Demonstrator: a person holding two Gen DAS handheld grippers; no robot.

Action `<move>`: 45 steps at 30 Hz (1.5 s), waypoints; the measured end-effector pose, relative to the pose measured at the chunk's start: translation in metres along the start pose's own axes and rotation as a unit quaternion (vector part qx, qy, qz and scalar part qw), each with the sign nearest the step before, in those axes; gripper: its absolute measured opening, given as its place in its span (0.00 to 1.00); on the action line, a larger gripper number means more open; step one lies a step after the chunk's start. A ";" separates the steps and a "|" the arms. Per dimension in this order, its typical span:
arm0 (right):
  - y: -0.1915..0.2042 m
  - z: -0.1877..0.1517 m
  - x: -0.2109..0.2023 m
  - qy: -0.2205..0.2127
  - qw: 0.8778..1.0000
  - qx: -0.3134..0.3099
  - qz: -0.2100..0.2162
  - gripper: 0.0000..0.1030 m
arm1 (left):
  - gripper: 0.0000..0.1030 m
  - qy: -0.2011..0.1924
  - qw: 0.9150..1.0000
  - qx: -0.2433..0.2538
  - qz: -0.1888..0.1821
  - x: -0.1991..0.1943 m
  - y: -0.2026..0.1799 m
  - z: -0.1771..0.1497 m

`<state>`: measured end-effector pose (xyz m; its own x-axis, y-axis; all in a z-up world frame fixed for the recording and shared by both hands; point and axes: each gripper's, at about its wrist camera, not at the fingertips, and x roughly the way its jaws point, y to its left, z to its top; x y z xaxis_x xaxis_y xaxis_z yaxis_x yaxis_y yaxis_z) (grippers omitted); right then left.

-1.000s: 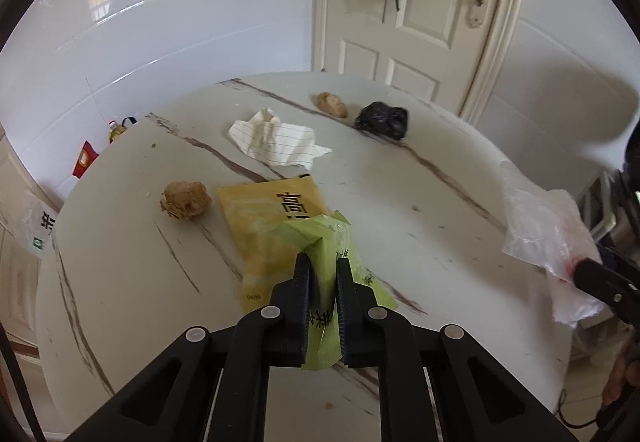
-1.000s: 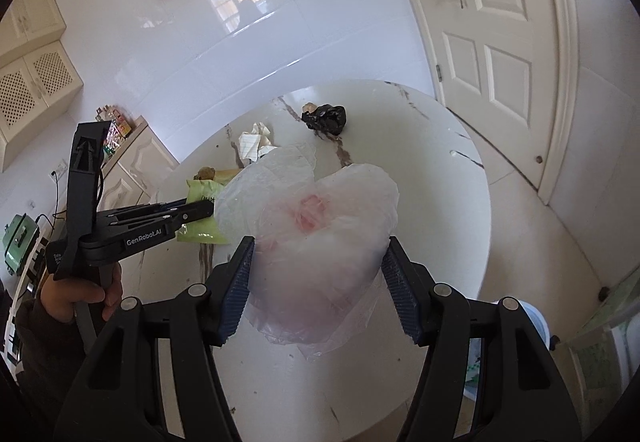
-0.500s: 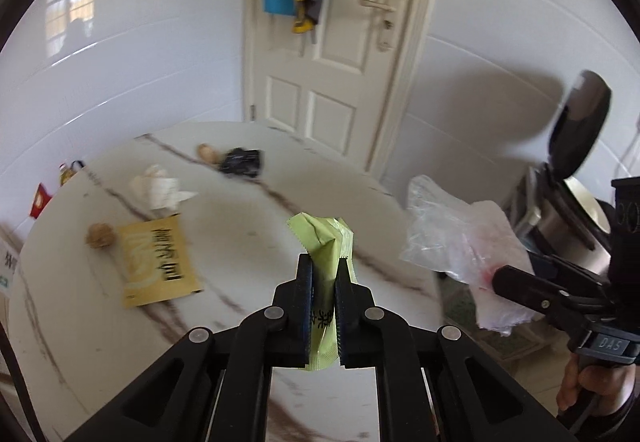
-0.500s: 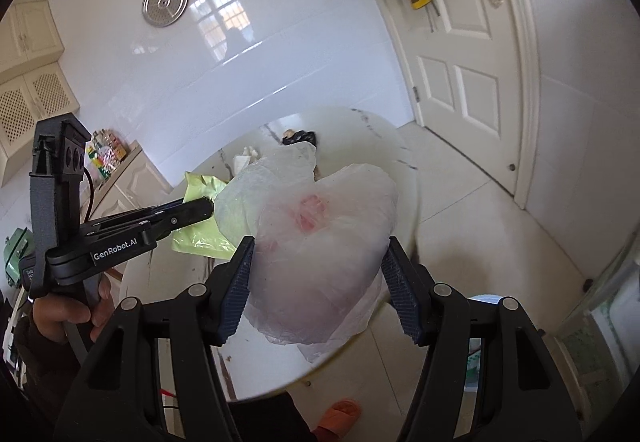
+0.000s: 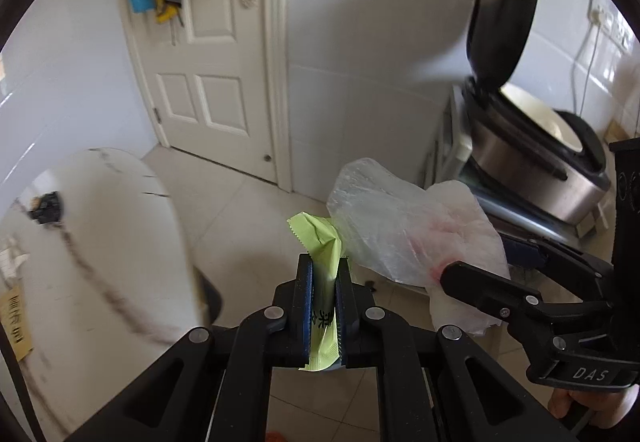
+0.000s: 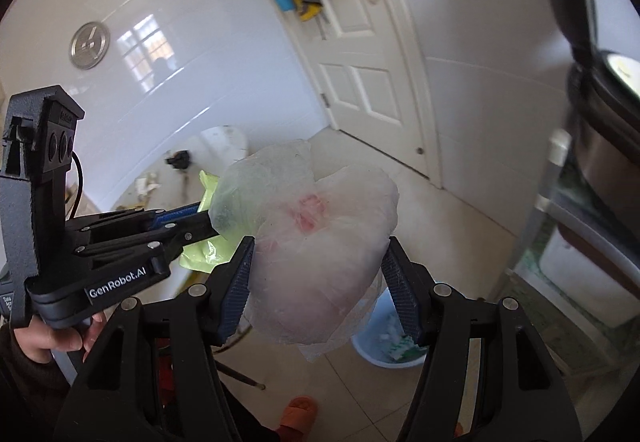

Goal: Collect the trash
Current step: 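Carry the plastic bag and green packet to the blue bucket and open both grippers, then return both tools to the table toward the yellow packet and ginger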

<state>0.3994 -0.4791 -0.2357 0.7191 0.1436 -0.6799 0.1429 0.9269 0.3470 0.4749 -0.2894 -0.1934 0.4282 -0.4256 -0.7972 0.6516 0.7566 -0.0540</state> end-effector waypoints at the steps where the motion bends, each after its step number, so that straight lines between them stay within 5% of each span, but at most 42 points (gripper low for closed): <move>1: -0.010 -0.001 0.003 0.004 1.000 0.008 -0.003 0.58 | 0.06 0.009 1.000 0.006 0.002 0.015 -0.003 0.003; 12: -0.080 -0.014 0.064 0.056 0.996 0.063 -0.028 0.58 | 0.12 0.085 0.996 0.023 0.015 0.131 -0.019 0.030; 14: -0.088 -0.019 0.074 0.065 0.995 0.069 -0.027 0.58 | 0.20 0.096 0.995 0.022 0.025 0.147 -0.018 0.033; 16: -0.092 -0.022 0.083 0.074 0.994 0.073 -0.028 0.58 | 0.46 0.094 0.995 0.020 0.039 0.160 -0.019 0.035; 18: -0.098 -0.026 0.092 0.080 0.993 0.077 -0.027 0.58 | 0.62 0.080 0.995 0.020 0.055 0.162 -0.017 0.038; 24: -0.102 -0.031 0.110 0.096 0.991 0.084 -0.025 0.58 | 0.71 0.061 0.995 0.013 0.083 0.172 -0.026 0.045; 34: -0.083 -0.034 0.116 0.107 0.991 0.084 -0.006 0.75 | 0.82 0.002 0.993 0.011 0.114 0.121 -0.041 0.040; 45: -0.020 -0.006 0.037 0.043 0.999 0.032 -0.010 0.80 | 0.88 -0.070 0.992 -0.016 0.101 0.002 -0.038 0.001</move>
<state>0.4191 -0.4902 -0.2718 0.6545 0.1565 -0.7397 0.2019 0.9067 0.3704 0.4516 -0.3191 -0.1920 0.6319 -0.3263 -0.7031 0.5245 0.8478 0.0779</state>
